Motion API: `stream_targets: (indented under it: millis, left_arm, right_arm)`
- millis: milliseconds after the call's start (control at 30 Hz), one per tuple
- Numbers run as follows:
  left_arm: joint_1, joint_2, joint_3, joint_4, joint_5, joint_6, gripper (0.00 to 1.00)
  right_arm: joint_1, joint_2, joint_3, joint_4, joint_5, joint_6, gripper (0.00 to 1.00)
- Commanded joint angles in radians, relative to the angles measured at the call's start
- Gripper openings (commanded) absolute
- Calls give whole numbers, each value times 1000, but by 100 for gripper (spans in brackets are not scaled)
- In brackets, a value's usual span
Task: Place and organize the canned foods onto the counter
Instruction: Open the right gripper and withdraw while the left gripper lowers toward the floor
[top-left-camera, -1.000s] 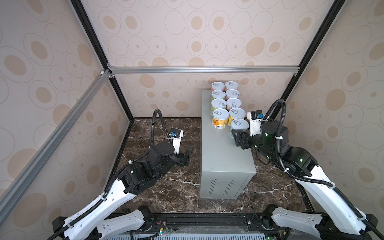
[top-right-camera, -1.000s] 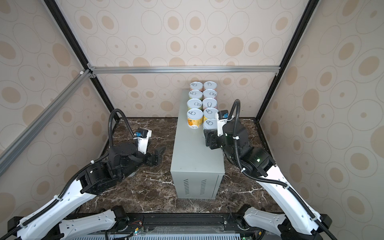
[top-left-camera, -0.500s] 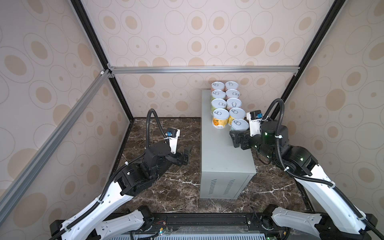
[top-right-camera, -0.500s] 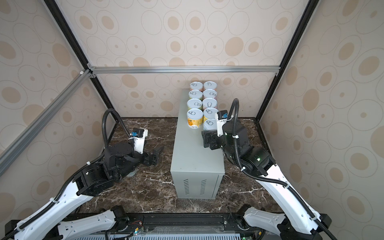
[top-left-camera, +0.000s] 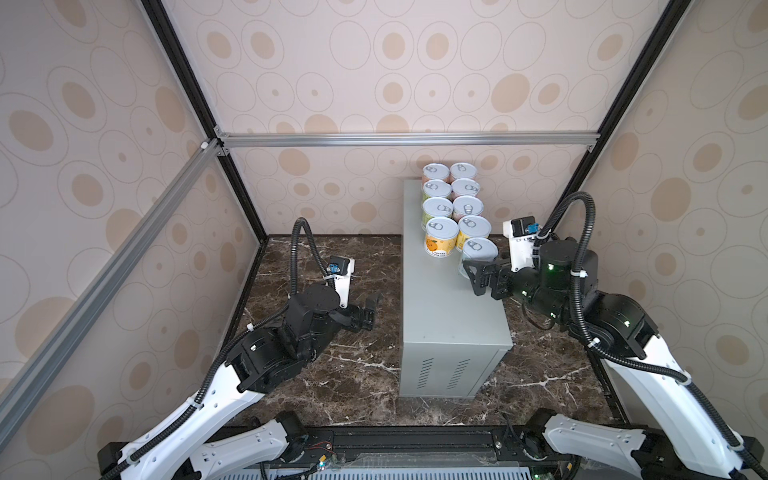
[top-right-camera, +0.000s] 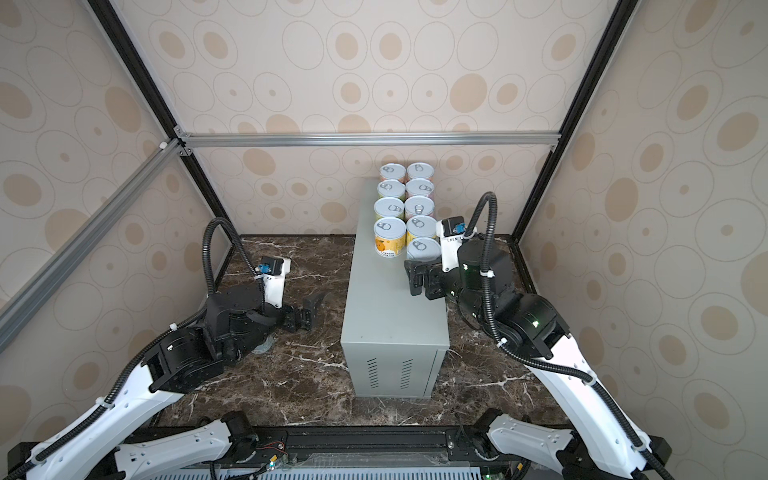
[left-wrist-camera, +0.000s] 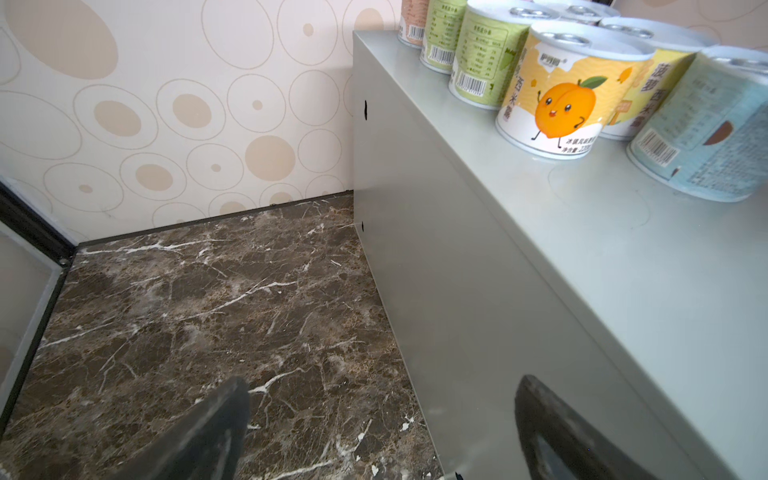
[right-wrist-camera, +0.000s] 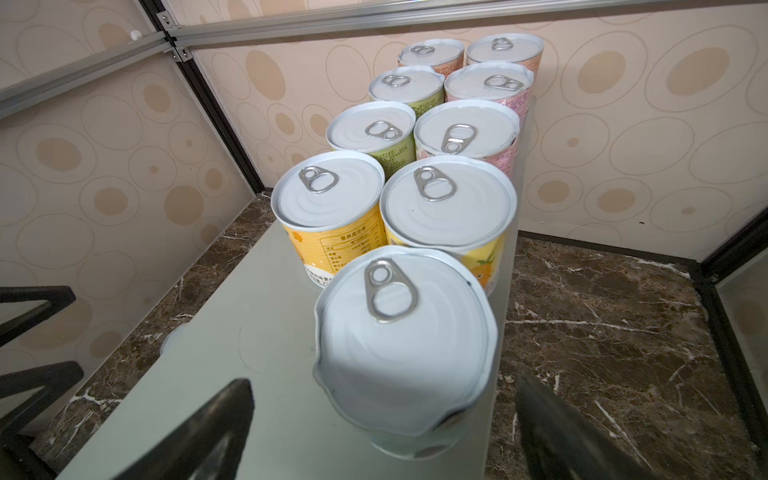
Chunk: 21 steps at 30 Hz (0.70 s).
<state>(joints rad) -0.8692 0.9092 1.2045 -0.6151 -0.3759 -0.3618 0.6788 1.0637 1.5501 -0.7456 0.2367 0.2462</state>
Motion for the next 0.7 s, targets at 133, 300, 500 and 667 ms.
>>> stream_targets:
  millis: [133, 300, 500, 667]
  left_arm:
    - [16, 28, 107, -51, -60, -20, 99]
    - [31, 54, 112, -58, -74, -25, 99]
    - [86, 79, 97, -48, -43, -32, 99]
    - [145, 111, 69, -25, 15, -43, 99]
  right_arm:
    - [-4, -48, 69, -70, -6, -2, 100]
    - [-5, -70, 97, -132, 37, 11, 100]
    - [-34, -115, 67, -174, 102, 24, 100]
    - [-107, -157, 17, -184, 98, 49, 100]
